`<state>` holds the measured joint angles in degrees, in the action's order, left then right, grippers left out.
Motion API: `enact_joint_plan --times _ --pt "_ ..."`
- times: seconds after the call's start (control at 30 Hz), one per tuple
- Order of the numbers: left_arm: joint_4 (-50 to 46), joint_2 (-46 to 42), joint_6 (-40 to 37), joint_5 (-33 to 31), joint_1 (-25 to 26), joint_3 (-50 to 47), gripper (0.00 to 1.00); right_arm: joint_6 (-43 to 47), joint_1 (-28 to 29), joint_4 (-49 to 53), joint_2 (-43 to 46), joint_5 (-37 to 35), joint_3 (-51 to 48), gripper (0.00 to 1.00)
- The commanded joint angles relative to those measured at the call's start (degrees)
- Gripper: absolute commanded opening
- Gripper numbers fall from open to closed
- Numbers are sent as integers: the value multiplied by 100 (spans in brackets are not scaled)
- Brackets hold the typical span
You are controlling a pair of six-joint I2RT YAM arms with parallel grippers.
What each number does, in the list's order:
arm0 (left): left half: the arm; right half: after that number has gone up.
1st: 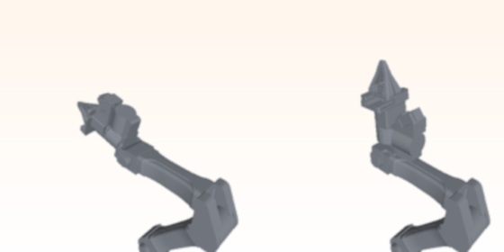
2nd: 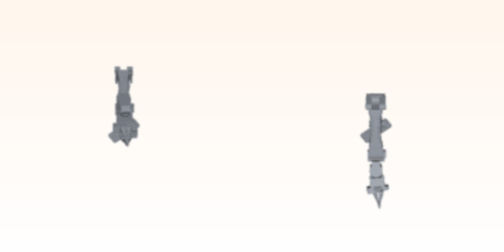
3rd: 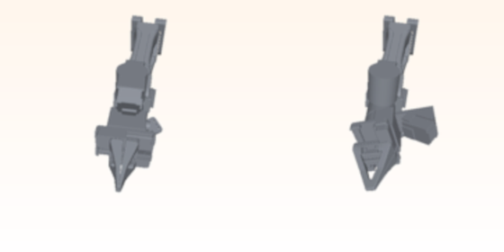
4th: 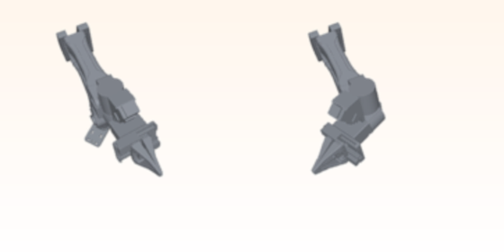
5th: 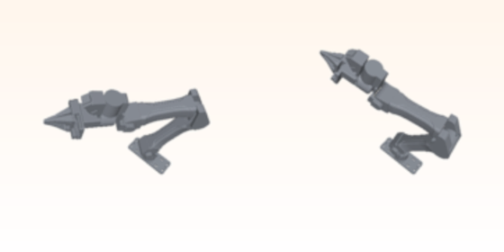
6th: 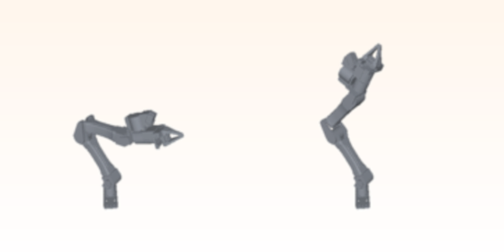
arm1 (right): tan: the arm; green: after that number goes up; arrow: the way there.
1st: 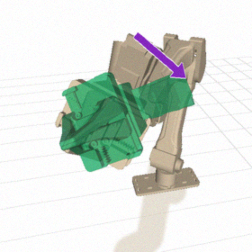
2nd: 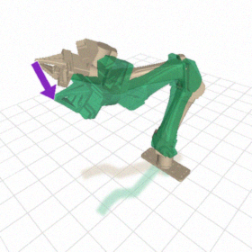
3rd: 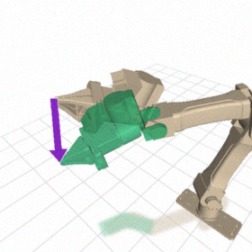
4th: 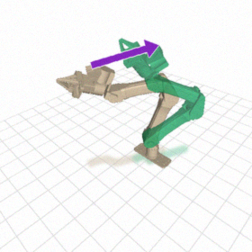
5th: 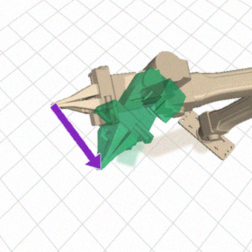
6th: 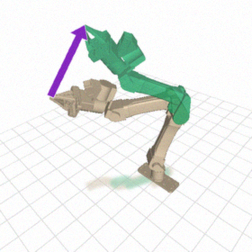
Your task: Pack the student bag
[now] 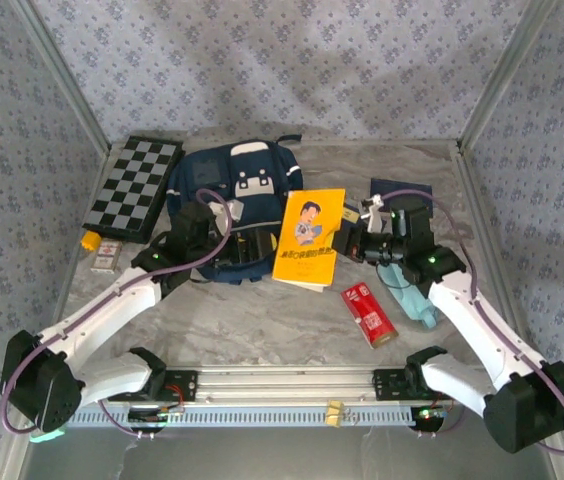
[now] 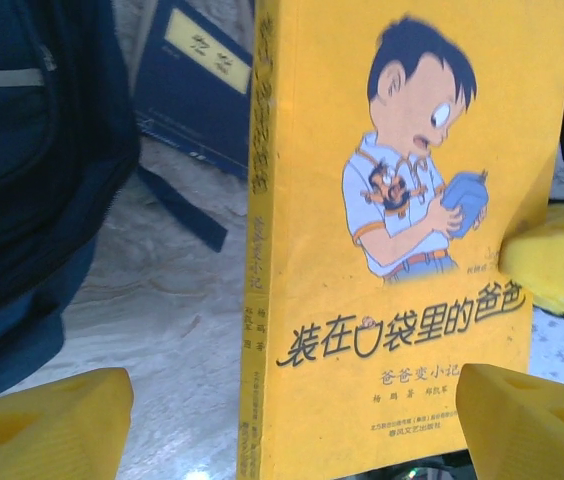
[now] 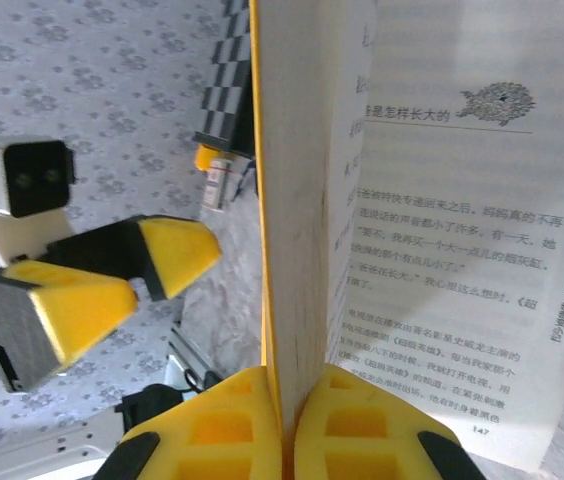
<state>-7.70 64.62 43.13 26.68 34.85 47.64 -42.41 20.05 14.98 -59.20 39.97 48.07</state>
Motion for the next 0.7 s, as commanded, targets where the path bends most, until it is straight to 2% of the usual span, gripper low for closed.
enact_joint_plan --times 0.0,0.2,0.3,0.53,0.67 --pt "421 57 97 477 -31 214 85 -32 -47 -800 -162 562 460 0" --pt "1097 244 437 1109 -25 235 85 -522 -28 -1698 -496 703 510 0" --pt "1128 192 425 1110 -22 205 81 -565 -20 -1862 -612 689 504 0" --pt "1314 220 557 1147 -29 244 59 -558 -37 -2024 -931 761 495 0" --pt "1322 319 582 1062 -30 325 38 -541 -36 -2050 -1058 872 534 0"
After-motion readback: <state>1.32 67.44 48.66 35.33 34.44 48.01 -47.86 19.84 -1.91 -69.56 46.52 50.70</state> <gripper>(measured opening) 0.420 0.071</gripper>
